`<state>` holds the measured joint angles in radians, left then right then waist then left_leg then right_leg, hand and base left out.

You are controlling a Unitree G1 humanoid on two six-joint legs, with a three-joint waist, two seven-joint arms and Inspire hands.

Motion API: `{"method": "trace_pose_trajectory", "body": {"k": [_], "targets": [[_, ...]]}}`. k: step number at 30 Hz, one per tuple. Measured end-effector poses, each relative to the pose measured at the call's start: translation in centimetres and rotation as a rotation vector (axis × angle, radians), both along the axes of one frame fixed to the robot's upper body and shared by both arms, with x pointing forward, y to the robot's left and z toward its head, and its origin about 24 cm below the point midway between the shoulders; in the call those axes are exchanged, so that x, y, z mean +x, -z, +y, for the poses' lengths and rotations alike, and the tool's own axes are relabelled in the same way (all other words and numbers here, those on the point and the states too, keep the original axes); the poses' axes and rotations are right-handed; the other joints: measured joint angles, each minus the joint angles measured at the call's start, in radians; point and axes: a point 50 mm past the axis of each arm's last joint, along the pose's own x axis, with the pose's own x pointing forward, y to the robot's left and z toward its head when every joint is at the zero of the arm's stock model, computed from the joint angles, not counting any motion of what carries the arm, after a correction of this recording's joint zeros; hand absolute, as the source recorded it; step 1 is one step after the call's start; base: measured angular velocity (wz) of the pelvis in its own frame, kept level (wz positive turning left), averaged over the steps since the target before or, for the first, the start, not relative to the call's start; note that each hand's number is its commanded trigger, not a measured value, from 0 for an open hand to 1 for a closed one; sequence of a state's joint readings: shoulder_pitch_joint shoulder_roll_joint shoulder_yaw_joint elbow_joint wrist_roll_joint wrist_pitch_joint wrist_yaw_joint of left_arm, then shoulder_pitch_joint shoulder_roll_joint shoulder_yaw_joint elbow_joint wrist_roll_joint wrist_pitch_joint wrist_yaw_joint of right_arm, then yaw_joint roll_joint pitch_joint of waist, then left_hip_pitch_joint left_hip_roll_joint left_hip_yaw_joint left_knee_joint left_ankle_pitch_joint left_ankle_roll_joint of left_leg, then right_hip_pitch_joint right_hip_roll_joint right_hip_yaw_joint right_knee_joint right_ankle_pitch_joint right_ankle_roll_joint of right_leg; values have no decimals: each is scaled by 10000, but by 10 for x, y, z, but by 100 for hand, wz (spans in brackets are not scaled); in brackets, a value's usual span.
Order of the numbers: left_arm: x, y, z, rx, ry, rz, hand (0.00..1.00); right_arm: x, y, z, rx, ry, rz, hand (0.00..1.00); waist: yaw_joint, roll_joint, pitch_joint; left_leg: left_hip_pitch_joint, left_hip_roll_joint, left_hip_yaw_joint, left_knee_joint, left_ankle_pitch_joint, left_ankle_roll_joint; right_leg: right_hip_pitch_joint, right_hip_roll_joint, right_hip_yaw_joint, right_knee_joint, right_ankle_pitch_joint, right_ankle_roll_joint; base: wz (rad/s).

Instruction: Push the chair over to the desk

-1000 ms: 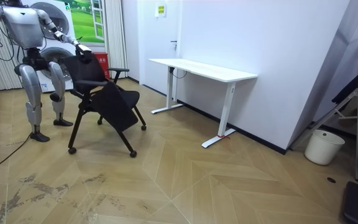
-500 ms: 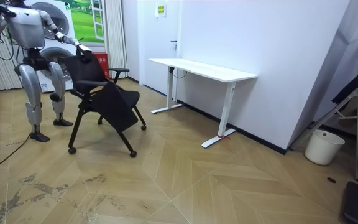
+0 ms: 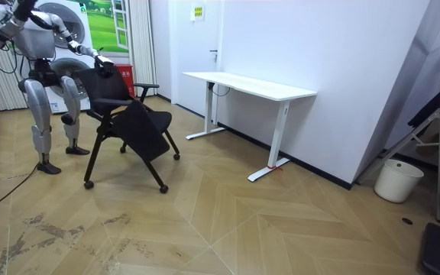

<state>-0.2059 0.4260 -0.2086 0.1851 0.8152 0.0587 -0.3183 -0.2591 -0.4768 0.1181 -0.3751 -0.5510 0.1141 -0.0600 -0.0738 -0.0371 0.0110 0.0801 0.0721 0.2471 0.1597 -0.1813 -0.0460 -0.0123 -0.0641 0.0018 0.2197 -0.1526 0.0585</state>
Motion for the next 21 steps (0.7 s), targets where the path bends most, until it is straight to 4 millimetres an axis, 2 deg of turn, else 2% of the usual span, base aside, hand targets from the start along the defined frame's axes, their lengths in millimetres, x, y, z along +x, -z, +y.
{"method": "trace_pose_trajectory", "body": {"k": [3, 8, 13, 21], "targets": [[1, -1, -1, 21, 174, -49, 100, 0, 5, 8, -513, -526, 505, 0, 24, -4, -2, -24, 43, -62, -3, 0, -1, 14, 35, -70, -2, -1, -8, 6], [7, -1, -5, 46, 432, 26, 100, 0, 13, 16, -1090, -1181, 1510, 0, 256, -44, 3, 29, 55, -106, -13, 2, -4, 84, 48, -87, -10, 4, -20, 1], [9, -2, -8, 138, 587, -7, 100, 0, 25, 28, -1711, -1918, 2638, 0, 240, -138, 15, 31, 64, -283, -5, 2, -4, 169, 47, -245, -26, 3, -22, 9], [9, -3, -11, 130, 836, -86, 100, -1, 38, 32, -2984, -2494, 4150, 0, 298, -124, 23, 13, 67, -367, -48, -1, -8, 264, 48, -344, -156, 14, -43, 3]]}}
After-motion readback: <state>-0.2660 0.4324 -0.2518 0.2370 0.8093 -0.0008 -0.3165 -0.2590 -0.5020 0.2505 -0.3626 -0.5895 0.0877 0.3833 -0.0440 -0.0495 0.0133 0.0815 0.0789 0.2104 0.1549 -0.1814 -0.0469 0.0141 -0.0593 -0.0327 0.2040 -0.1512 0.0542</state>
